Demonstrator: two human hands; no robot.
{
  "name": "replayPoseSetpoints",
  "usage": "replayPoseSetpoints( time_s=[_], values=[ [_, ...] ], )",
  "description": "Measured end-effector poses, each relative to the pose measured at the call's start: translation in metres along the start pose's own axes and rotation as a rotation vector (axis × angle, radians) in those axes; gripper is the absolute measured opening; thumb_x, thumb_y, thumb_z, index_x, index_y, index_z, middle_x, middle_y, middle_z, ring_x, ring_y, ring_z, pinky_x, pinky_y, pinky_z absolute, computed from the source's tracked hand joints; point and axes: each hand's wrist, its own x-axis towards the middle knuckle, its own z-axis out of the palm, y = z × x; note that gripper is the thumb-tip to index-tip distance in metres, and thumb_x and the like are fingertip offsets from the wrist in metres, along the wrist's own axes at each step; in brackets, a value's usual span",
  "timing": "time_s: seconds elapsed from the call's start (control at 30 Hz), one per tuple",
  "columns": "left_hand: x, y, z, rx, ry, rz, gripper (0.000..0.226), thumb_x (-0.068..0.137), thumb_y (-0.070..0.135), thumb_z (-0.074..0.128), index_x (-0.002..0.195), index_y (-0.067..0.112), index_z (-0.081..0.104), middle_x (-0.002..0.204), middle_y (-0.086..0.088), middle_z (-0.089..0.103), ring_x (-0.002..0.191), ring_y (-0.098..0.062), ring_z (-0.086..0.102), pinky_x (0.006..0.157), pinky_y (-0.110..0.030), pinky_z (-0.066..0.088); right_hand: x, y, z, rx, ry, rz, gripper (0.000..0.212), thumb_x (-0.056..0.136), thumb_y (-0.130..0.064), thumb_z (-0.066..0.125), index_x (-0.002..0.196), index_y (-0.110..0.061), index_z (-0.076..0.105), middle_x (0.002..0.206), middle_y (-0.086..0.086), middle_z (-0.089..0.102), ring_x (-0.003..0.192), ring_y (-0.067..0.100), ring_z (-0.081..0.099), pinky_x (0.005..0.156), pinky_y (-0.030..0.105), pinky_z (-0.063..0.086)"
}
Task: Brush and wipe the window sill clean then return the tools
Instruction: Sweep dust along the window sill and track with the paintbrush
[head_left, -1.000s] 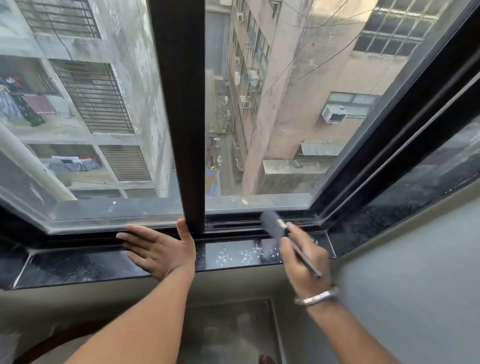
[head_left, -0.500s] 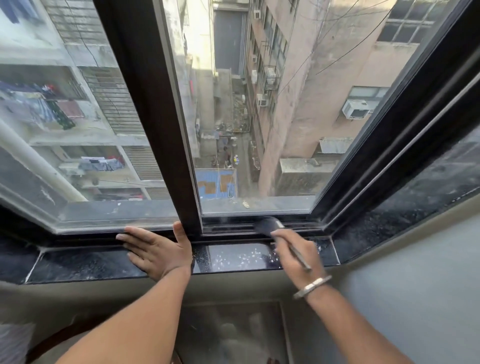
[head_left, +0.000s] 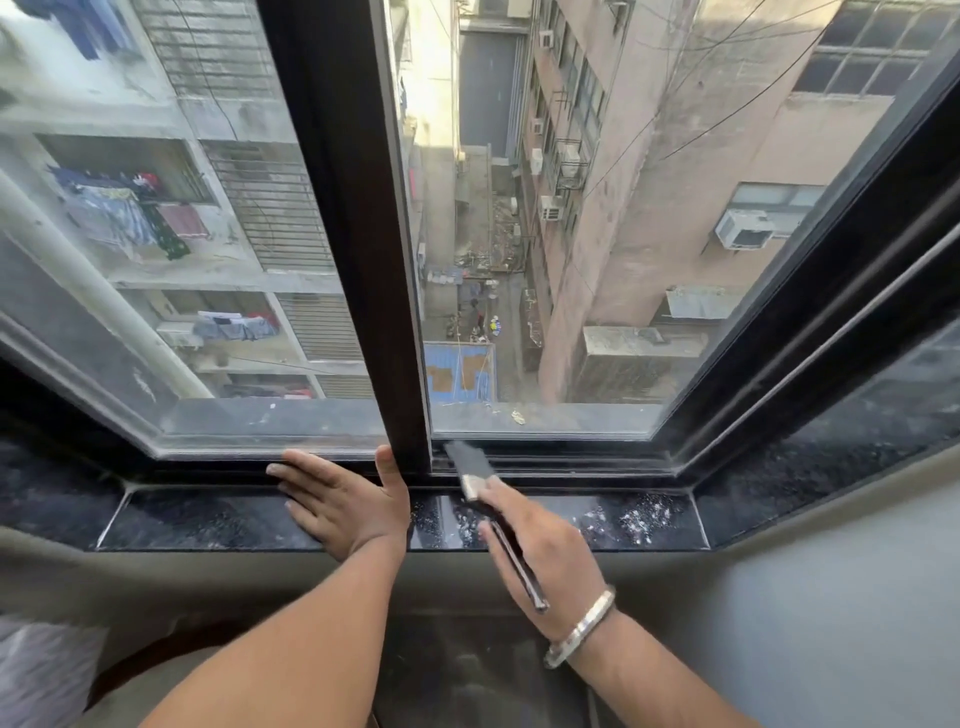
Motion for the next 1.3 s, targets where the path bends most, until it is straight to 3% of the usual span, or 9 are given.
replayPoseSetpoints(
  time_s=[0.1, 0.27, 0.4, 0.73, 1.0, 1.13, 1.23, 1.3],
  values=[
    [0.001, -0.001, 0.002, 0.007, 0.005, -0.004, 0.105, 0.090, 0.079, 0.014, 0.156, -0.001, -0.005, 0.162, -0.033, 0.007, 0.145, -0.048, 0.025, 0.117, -0.056, 0.020, 0.025, 0.000, 0.018, 0.112, -0.012, -0.078, 0.025, 0.087, -0.018, 0.065, 0.112, -0.020, 0.064, 0.111, 0.000, 0.072, 0.103, 0.012, 0.066, 0.090, 0.022, 0.051],
    [0.000, -0.002, 0.003, 0.018, 0.013, 0.003, 0.104, 0.091, 0.078, 0.015, 0.156, 0.001, -0.008, 0.162, -0.033, 0.006, 0.146, -0.047, 0.024, 0.117, -0.056, 0.020, 0.049, 0.015, 0.028, 0.223, 0.071, 0.061, 0.012, 0.082, -0.020, 0.067, 0.093, -0.018, 0.069, 0.082, -0.005, 0.074, 0.072, 0.005, 0.068, 0.067, 0.030, 0.057],
    [0.000, -0.001, 0.001, 0.027, 0.013, 0.003, 0.104, 0.091, 0.078, 0.014, 0.156, 0.001, -0.007, 0.161, -0.034, 0.006, 0.145, -0.048, 0.025, 0.117, -0.056, 0.021, 0.050, 0.037, 0.022, 0.217, 0.058, 0.155, 0.007, 0.081, -0.016, 0.069, 0.088, -0.015, 0.070, 0.074, -0.003, 0.072, 0.066, 0.011, 0.067, 0.064, 0.036, 0.056],
    [-0.001, 0.002, 0.000, 0.041, -0.007, -0.005, 0.105, 0.090, 0.080, 0.010, 0.156, 0.000, -0.006, 0.162, -0.032, 0.005, 0.147, -0.046, 0.024, 0.118, -0.055, 0.020, 0.043, 0.067, -0.022, 0.020, 0.023, 0.261, 0.012, 0.071, -0.011, 0.072, 0.078, -0.021, 0.071, 0.069, -0.006, 0.071, 0.064, 0.010, 0.066, 0.062, 0.035, 0.055],
    [-0.004, 0.004, -0.005, 0.037, -0.021, 0.004, 0.107, 0.090, 0.080, 0.010, 0.156, -0.003, -0.004, 0.162, -0.033, 0.004, 0.147, -0.047, 0.021, 0.120, -0.055, 0.017, 0.008, 0.079, -0.100, -0.445, 0.082, 0.500, 0.015, 0.075, -0.004, 0.063, 0.083, -0.015, 0.068, 0.093, 0.008, 0.070, 0.082, 0.035, 0.065, 0.068, 0.042, 0.054],
    [-0.004, 0.006, -0.007, 0.038, -0.029, 0.001, 0.108, 0.090, 0.080, 0.009, 0.156, -0.004, -0.004, 0.162, -0.033, 0.003, 0.148, -0.047, 0.020, 0.120, -0.055, 0.017, -0.001, 0.046, -0.105, -0.425, 0.274, 0.295, 0.024, 0.073, 0.000, 0.065, 0.091, -0.016, 0.069, 0.100, 0.003, 0.070, 0.091, 0.027, 0.066, 0.077, 0.040, 0.055],
    [-0.004, 0.006, -0.006, 0.043, -0.032, 0.001, 0.108, 0.090, 0.080, 0.010, 0.156, -0.005, -0.003, 0.162, -0.033, 0.003, 0.148, -0.046, 0.020, 0.120, -0.054, 0.016, -0.006, 0.022, -0.082, -0.233, 0.238, 0.090, 0.022, 0.080, -0.011, 0.064, 0.100, -0.019, 0.068, 0.103, -0.004, 0.070, 0.099, 0.010, 0.063, 0.091, 0.027, 0.050],
    [-0.004, 0.006, -0.007, 0.044, -0.032, -0.002, 0.108, 0.090, 0.080, 0.010, 0.156, -0.005, -0.003, 0.162, -0.033, 0.004, 0.148, -0.046, 0.020, 0.120, -0.054, 0.016, -0.004, 0.013, -0.057, -0.134, 0.159, 0.003, 0.020, 0.085, -0.016, 0.064, 0.104, -0.019, 0.069, 0.106, -0.005, 0.071, 0.101, 0.007, 0.064, 0.093, 0.023, 0.049]
  ],
)
